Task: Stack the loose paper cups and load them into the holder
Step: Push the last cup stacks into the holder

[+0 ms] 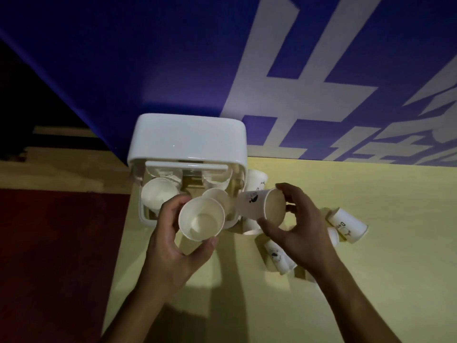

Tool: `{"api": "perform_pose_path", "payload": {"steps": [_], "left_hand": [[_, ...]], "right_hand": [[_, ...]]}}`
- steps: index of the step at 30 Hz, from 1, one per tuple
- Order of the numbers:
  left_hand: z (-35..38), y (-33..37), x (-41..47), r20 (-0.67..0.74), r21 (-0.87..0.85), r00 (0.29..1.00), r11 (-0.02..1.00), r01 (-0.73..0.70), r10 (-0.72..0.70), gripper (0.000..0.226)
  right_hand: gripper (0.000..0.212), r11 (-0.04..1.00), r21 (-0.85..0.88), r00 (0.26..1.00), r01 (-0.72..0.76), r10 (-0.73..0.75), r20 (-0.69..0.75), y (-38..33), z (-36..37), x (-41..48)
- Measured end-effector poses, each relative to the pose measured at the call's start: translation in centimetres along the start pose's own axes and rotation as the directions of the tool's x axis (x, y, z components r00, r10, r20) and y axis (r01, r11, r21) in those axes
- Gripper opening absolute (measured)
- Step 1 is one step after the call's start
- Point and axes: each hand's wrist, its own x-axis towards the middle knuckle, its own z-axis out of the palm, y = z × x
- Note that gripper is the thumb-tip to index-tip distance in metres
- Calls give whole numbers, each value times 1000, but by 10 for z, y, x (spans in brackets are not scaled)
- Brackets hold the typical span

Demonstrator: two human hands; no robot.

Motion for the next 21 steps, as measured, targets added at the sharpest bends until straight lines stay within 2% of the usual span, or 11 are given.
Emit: {"api": "perform_pose_path", "payload": {"steps": [6, 14, 21], "left_hand": [[-32, -23, -9, 21, -3, 1000, 1000, 20, -20, 72], [-56, -35, -16, -16, -4, 1000, 1000, 18, -18, 70], [-65, -38, -17, -14, -11, 999, 1000, 30, -30, 69]], "right_hand": [[68, 987, 41, 986, 156, -154, -57, -35, 49, -11], [68, 984, -51, 982, 169, -172, -79, -47, 81, 0], [73, 980, -139, 984, 141, -155, -91, -23, 116, 11]]}}
